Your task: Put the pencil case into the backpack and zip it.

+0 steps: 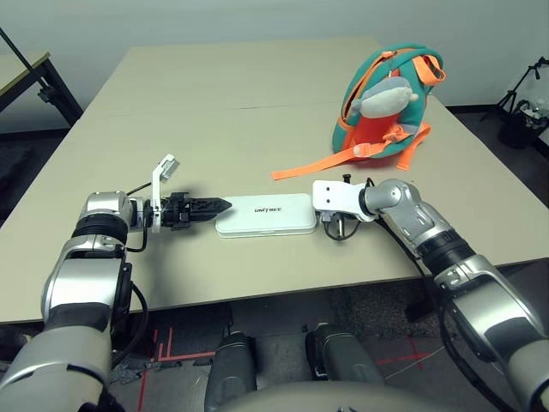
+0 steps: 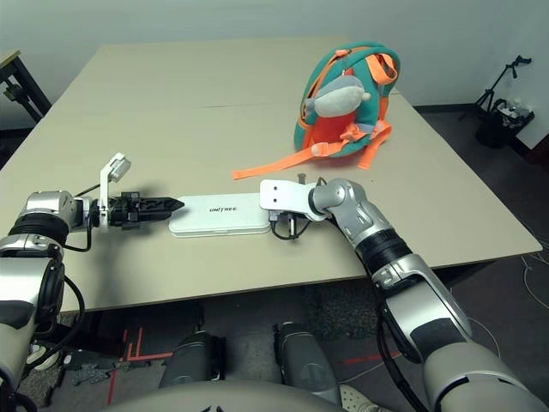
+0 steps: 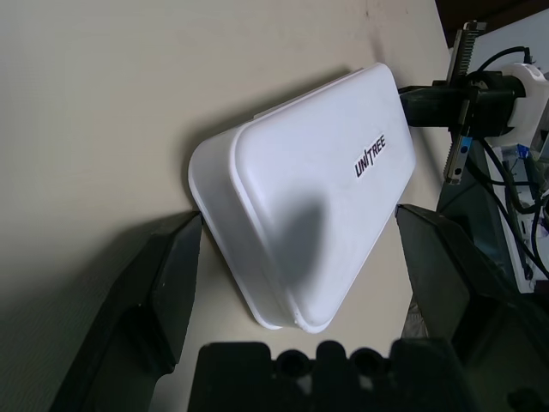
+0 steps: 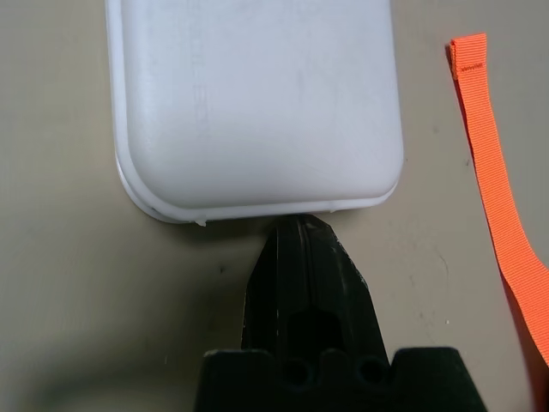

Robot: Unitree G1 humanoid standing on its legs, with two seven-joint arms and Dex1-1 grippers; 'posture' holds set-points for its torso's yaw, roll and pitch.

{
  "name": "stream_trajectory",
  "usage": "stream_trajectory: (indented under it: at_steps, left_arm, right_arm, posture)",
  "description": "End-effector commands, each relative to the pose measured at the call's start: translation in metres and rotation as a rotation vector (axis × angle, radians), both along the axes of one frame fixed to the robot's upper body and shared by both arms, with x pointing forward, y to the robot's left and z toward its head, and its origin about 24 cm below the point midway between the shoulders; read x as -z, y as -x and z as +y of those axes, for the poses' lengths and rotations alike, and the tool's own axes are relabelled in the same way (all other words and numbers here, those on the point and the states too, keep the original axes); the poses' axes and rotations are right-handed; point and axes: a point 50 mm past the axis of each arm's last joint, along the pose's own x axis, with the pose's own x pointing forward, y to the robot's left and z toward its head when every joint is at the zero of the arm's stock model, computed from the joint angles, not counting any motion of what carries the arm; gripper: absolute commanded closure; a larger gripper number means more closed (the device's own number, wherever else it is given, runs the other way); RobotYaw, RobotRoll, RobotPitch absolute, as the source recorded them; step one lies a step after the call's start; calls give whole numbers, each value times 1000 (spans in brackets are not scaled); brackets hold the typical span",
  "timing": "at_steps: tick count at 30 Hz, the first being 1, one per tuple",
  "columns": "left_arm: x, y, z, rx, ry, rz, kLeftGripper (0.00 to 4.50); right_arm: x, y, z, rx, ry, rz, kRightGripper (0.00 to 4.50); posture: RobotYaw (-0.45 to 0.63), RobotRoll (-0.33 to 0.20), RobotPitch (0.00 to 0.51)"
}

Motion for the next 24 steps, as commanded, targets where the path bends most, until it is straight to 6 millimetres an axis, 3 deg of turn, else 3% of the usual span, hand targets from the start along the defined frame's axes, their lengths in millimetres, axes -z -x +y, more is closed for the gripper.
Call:
stream_trajectory:
  at_steps: [1, 12, 17, 21, 24]
  left_arm:
    - [7, 3, -6, 36, -8, 42, 0]
    - [7, 4, -4, 42, -22, 54, 0]
    - [4, 2, -5, 44, -5, 16, 0]
    - [2, 0, -4, 32, 7, -13, 920]
    - [0, -1, -4, 29, 25, -20, 2064]
  right_arm:
    - [0, 8, 32, -113, -27, 14, 4472]
    - [-2, 8, 45, -142, -38, 8, 4472]
    - [-1, 6, 38, -123, -36, 10, 4472]
    - [0, 5, 22, -77, -36, 20, 4500]
    - [3, 4, 7, -23, -47, 35, 4500]
  posture:
    - [-166, 0, 23]
    - [-161, 0, 26]
    - [-159, 0, 25]
    - [-159, 0, 22]
    - [-159, 0, 20]
